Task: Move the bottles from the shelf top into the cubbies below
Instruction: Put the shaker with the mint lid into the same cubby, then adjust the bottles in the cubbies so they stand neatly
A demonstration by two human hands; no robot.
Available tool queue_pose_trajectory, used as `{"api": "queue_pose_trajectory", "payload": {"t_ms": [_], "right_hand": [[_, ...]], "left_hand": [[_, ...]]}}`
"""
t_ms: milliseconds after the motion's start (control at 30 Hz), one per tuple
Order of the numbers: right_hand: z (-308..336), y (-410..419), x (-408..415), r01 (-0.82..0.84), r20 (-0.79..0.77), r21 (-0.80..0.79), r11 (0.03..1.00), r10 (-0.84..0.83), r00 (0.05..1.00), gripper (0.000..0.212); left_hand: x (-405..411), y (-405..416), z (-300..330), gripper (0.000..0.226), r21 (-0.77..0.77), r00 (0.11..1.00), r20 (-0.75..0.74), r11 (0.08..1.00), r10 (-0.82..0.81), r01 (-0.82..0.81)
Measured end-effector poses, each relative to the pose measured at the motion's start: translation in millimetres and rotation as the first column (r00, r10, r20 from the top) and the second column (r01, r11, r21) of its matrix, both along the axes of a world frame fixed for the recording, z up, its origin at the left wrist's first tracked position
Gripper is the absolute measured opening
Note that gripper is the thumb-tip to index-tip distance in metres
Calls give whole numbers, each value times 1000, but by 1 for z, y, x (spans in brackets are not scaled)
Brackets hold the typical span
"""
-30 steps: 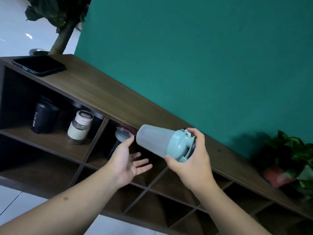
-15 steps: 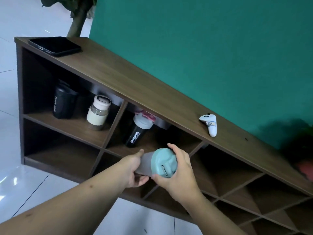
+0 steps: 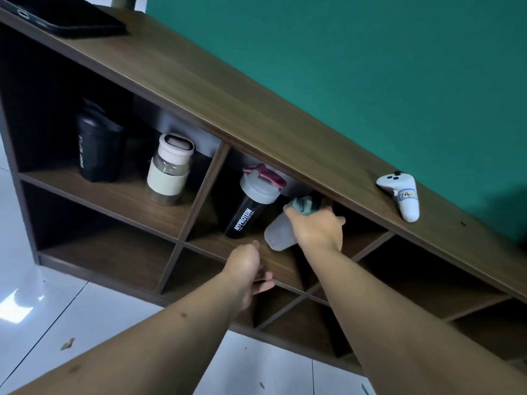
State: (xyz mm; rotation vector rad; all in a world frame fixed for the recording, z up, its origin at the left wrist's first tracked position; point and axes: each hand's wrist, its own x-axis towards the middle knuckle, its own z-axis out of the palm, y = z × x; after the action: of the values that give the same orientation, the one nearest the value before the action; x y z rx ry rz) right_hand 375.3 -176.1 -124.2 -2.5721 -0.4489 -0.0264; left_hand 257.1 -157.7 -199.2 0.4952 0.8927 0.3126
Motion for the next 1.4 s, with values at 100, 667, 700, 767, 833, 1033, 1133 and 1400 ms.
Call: {"api": "queue_pose_trajectory", "payload": {"t_ms": [100, 667, 700, 767, 833, 1033, 1133, 1400], "right_hand": [[-9, 12, 11, 18, 6, -43, 999, -17, 1000, 85], [-47, 17, 22, -58, 2, -98, 994, 58, 998, 109], [-48, 15, 21, -64, -4, -89, 994, 64, 998, 111], [-50, 12, 21, -71, -19, -51, 996, 70, 997, 114], [-52, 8, 19, -78, -30, 7, 997, 78, 997, 116], [-70, -15, 8, 46, -155, 398, 916, 18, 988, 109], [-92, -29, 6, 158, -362, 544, 824, 61, 930, 95], [-116, -45, 17, 101, -526, 636, 765, 334, 782, 98]], "left_hand": [[6, 9, -7, 37, 13, 1000, -20, 1000, 1, 0], [-3, 36, -17, 38, 107, 995, -82, 993, 56, -47], [-4, 36, -16, 37, 113, 995, -77, 992, 61, -52], [-5, 36, -13, 32, 132, 995, -71, 989, 71, -61], [-5, 35, -11, 25, 163, 994, -76, 985, 77, -63], [12, 30, -3, 26, 209, 997, -69, 978, 35, -20], [20, 25, -6, 35, 348, 998, -28, 936, -53, 59], [53, 26, -12, 73, 516, 973, -95, 826, -209, 228]]}}
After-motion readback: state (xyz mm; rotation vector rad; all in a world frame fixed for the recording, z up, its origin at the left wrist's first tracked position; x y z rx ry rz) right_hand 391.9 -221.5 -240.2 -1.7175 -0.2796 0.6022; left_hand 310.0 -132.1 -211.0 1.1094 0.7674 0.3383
